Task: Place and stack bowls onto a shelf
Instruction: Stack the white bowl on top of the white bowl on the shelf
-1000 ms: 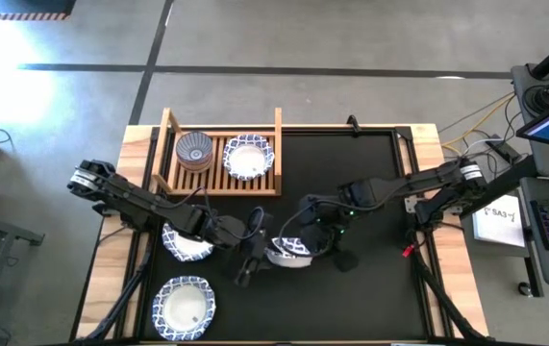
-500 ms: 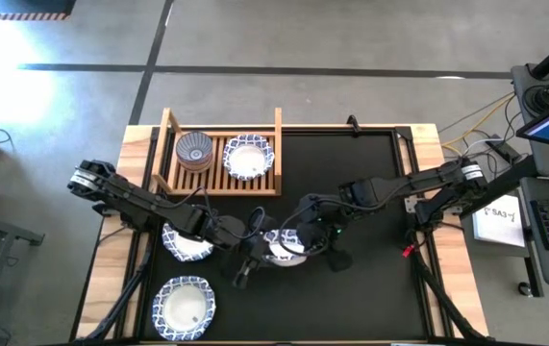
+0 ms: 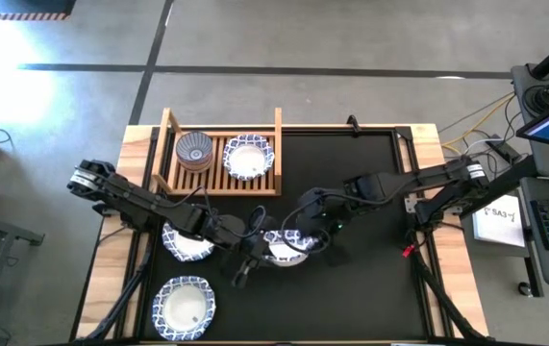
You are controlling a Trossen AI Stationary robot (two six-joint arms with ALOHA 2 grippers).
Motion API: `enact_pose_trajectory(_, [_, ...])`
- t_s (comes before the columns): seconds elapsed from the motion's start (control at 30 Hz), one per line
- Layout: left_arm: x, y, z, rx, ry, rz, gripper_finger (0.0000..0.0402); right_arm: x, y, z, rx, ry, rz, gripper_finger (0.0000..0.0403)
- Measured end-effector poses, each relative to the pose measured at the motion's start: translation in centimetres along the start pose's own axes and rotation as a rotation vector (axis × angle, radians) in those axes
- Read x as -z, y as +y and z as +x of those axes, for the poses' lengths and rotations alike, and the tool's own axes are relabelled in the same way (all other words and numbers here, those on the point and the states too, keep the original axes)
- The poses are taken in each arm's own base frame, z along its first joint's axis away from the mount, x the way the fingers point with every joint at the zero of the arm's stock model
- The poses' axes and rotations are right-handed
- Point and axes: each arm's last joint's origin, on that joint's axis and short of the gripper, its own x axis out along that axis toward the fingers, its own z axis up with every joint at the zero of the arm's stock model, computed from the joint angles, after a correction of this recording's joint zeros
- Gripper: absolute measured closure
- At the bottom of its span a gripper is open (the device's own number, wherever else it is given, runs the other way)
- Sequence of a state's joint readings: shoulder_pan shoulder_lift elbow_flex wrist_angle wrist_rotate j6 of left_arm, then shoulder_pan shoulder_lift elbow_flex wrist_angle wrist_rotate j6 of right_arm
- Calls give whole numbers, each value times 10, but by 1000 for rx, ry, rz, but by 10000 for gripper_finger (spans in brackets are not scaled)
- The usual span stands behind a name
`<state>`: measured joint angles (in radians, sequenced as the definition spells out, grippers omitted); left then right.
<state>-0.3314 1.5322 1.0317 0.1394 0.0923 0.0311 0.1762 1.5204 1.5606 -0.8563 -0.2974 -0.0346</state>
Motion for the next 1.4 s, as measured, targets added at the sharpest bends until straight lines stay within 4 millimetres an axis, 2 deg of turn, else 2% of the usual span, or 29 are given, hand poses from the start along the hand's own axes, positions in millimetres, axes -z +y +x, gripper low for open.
enact_pose_trajectory(0.23, [9,11,-3,-111,97,-15,401,-1,-5,-29,270,130,-46,202])
enact_pose_trajectory(0.47, [22,33,-9,-214,220,-98,401,-2,-2,-48,281,170,2,202])
enact_pose_trajectory(0.67, [32,39,-20,-257,388,-146,401,6,-2,-58,370,278,39,202])
enact_pose_trajectory(0.9, [26,44,-41,-525,575,-91,400,23,-11,-68,469,429,115,202])
enact_pose_trajectory(1.13, [35,55,-58,-700,651,-56,400,37,-20,-99,520,326,199,202])
enact_pose_trajectory(1.27, [47,76,-65,-808,685,-80,400,44,-24,-109,552,183,233,202])
enact_pose_trajectory(1.4, [62,105,-72,-897,683,-121,400,53,-24,-107,543,114,246,202])
